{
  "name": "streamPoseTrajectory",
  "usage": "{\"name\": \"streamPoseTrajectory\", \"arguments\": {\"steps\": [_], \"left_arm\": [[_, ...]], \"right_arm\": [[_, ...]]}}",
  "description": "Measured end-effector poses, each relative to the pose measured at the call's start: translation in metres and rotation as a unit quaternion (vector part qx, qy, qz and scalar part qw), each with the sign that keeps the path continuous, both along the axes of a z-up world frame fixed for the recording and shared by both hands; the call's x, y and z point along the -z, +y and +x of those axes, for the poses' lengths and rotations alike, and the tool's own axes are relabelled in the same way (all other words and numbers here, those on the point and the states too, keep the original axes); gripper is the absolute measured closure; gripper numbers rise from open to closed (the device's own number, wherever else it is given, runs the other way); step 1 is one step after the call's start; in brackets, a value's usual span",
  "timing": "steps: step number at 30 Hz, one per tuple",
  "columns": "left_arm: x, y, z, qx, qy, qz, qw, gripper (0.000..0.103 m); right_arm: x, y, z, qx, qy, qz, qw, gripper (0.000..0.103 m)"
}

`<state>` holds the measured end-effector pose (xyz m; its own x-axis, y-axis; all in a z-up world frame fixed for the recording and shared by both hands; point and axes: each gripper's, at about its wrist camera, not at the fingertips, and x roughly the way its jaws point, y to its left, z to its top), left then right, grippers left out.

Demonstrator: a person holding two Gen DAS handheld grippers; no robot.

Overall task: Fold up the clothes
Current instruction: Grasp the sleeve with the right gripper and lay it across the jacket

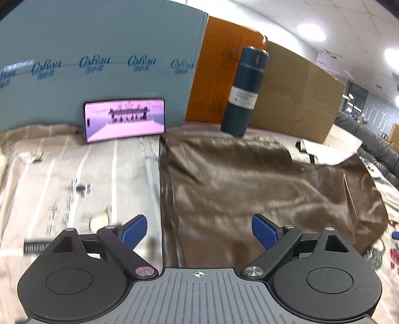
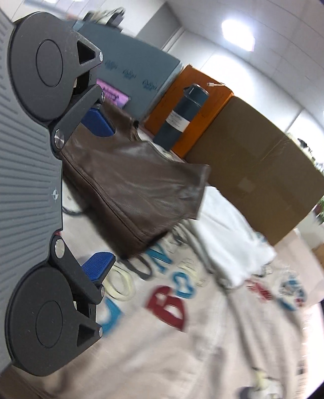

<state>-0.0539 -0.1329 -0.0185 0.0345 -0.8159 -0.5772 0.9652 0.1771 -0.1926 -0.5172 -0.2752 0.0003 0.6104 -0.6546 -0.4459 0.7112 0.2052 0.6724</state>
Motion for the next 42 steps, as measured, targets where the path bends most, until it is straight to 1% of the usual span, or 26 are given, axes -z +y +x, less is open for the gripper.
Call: {"name": "streamPoseTrajectory", "arguments": {"steps": [2, 5, 9, 11, 12, 14, 15, 16, 17, 19, 21, 22, 24, 28, 32, 34, 35, 37, 39, 41, 42], "left_arm": [[0.006, 0.004, 0.000, -0.005, 0.004, 0.007, 0.9999, 0.010], [0.008, 0.007, -0.003, -0.009, -0.004, 0.008, 0.9999, 0.010], [0.012, 0.007, -0.007, -0.004, -0.012, 0.005, 0.9999, 0.010], [0.012, 0.007, -0.008, -0.003, -0.017, 0.003, 0.9998, 0.010], [0.012, 0.007, -0.009, -0.003, -0.019, 0.003, 0.9998, 0.010], [0.012, 0.008, -0.010, -0.002, -0.022, 0.003, 0.9998, 0.010], [0.012, 0.008, -0.010, -0.002, -0.023, 0.002, 0.9997, 0.010], [0.011, 0.009, -0.010, -0.001, -0.024, 0.002, 0.9997, 0.010], [0.011, 0.009, -0.010, -0.001, -0.024, 0.001, 0.9997, 0.010], [0.012, 0.009, -0.010, 0.001, -0.024, 0.000, 0.9997, 0.010], [0.012, 0.009, -0.010, 0.003, -0.024, 0.000, 0.9997, 0.009], [0.012, 0.009, -0.011, 0.004, -0.024, 0.000, 0.9997, 0.009], [0.012, 0.009, -0.011, 0.005, -0.026, 0.000, 0.9996, 0.009], [0.012, 0.010, -0.013, 0.012, -0.027, -0.001, 0.9996, 0.008], [0.012, 0.010, -0.013, 0.015, -0.022, -0.002, 0.9996, 0.008], [0.012, 0.010, -0.012, 0.016, -0.019, -0.002, 0.9997, 0.008], [0.012, 0.009, -0.012, 0.017, -0.018, -0.003, 0.9997, 0.008], [0.012, 0.010, -0.011, 0.017, -0.014, -0.004, 0.9998, 0.008], [0.012, 0.010, -0.010, 0.017, -0.010, -0.005, 0.9998, 0.008], [0.011, 0.011, -0.009, 0.015, -0.010, -0.007, 0.9998, 0.008], [0.011, 0.011, -0.008, 0.013, -0.008, -0.009, 0.9998, 0.008]], "right_arm": [[0.003, 0.004, 0.002, 0.006, -0.018, 0.022, 1.000, 0.003], [0.008, 0.009, 0.004, 0.016, -0.045, 0.055, 0.997, 0.003], [0.015, 0.003, 0.015, 0.065, -0.067, 0.042, 0.995, 0.003], [0.014, 0.002, 0.023, 0.095, -0.063, 0.026, 0.993, 0.004], [0.014, 0.001, 0.027, 0.099, -0.060, 0.015, 0.993, 0.006], [0.014, -0.002, 0.031, 0.114, -0.059, 0.004, 0.992, 0.020], [0.015, -0.003, 0.033, 0.122, -0.059, 0.000, 0.991, 0.038], [0.015, -0.004, 0.035, 0.130, -0.059, -0.005, 0.990, 0.060], [0.014, -0.004, 0.036, 0.122, -0.073, -0.022, 0.990, 0.067], [0.012, -0.002, 0.036, 0.095, -0.109, -0.064, 0.987, 0.073], [0.002, 0.001, 0.042, 0.050, -0.130, -0.099, 0.985, 0.078], [-0.003, 0.002, 0.045, 0.027, -0.139, -0.116, 0.983, 0.078], [-0.015, 0.003, 0.057, -0.009, -0.148, -0.133, 0.980, 0.078], [-0.035, 0.007, 0.096, -0.051, -0.135, -0.157, 0.977, 0.078], [-0.052, 0.022, 0.143, -0.080, -0.115, -0.193, 0.971, 0.081], [-0.056, 0.034, 0.167, -0.105, -0.101, -0.220, 0.965, 0.087], [-0.058, 0.041, 0.179, -0.118, -0.094, -0.234, 0.960, 0.088], [-0.055, 0.050, 0.200, -0.156, -0.081, -0.242, 0.954, 0.093], [-0.051, 0.059, 0.206, -0.178, -0.056, -0.246, 0.951, 0.095], [-0.045, 0.067, 0.209, -0.198, -0.030, -0.251, 0.947, 0.095], [-0.043, 0.071, 0.211, -0.208, -0.017, -0.253, 0.945, 0.092]]}}
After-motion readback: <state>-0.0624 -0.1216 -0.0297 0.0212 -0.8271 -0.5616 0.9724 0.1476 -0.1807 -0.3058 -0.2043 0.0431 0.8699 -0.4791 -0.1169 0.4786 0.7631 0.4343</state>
